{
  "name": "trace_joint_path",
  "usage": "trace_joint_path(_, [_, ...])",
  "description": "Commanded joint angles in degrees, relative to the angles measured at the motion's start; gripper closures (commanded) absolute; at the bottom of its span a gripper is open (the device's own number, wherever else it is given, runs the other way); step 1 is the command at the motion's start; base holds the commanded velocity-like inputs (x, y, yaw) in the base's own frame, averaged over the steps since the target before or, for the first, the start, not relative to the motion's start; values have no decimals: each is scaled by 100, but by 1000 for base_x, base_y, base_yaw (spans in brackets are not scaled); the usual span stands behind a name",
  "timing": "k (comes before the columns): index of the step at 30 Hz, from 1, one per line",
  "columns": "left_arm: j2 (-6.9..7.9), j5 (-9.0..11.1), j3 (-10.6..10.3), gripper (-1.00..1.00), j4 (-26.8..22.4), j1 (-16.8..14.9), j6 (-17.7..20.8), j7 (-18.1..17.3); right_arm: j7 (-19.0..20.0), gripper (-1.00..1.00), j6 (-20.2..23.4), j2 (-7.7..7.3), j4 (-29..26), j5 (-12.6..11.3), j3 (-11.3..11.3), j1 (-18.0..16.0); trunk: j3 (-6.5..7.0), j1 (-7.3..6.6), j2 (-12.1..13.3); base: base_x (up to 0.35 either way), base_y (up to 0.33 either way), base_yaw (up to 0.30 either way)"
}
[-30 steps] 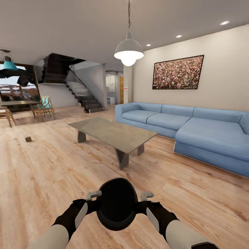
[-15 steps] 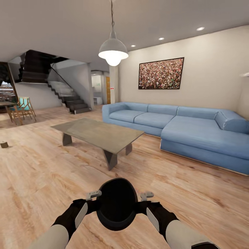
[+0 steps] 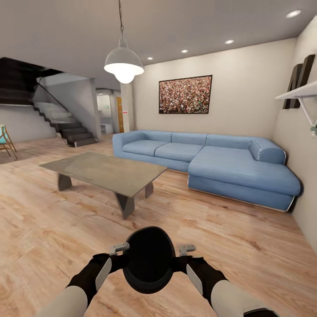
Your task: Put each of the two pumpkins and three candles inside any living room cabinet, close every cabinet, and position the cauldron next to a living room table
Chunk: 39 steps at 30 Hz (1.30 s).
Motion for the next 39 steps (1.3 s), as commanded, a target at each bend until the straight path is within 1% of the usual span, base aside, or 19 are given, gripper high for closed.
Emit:
trace_joint_path(1, [-1,22,39,100,-14,1,40,-1,175,100,32,0,-82,-139,-28,-6,-6,-2,-4,0,0,-260])
trace_joint_path(22, [-4,22,39,100,-14,1,40,-1,171,100,32,0,-82,-139,-28,-6,-6,-2,-4,0,0,-246])
trace_joint_path(27, [-6,22,38,100,-14,1,44,-1,168,100,32,0,-82,-139,-27,-6,-6,-2,-4,66,0,-41])
trace_joint_path(39, [-6,22,38,100,-14,1,44,-1,170,100,32,0,-82,-139,-29,-6,-6,-2,-4,209,0,-1])
